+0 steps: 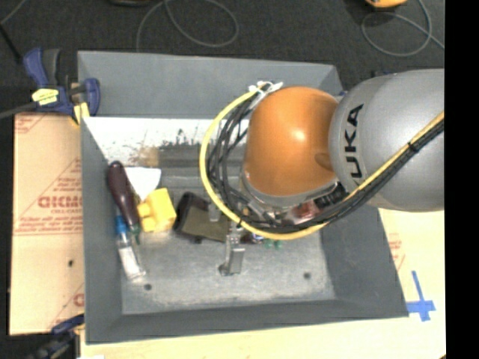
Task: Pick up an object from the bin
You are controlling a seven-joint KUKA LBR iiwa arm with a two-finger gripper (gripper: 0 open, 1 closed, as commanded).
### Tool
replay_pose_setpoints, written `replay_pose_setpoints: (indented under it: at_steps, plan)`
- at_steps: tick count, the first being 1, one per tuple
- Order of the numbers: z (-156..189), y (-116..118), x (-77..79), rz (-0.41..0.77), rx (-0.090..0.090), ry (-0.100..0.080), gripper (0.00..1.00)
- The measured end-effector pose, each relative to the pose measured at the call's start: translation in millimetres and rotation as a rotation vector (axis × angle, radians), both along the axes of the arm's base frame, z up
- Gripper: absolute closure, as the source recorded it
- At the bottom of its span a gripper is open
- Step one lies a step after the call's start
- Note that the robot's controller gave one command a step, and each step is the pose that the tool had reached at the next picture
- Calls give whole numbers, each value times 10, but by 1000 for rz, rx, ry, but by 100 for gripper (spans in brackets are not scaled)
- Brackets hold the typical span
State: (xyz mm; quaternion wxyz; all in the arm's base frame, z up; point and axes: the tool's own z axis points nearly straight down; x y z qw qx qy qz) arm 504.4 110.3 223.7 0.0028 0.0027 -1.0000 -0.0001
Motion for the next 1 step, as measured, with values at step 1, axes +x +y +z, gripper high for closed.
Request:
replay_pose_setpoints:
  at_steps: [1]
  plan:
    - [45,-6,14,-3,1,-8,0]
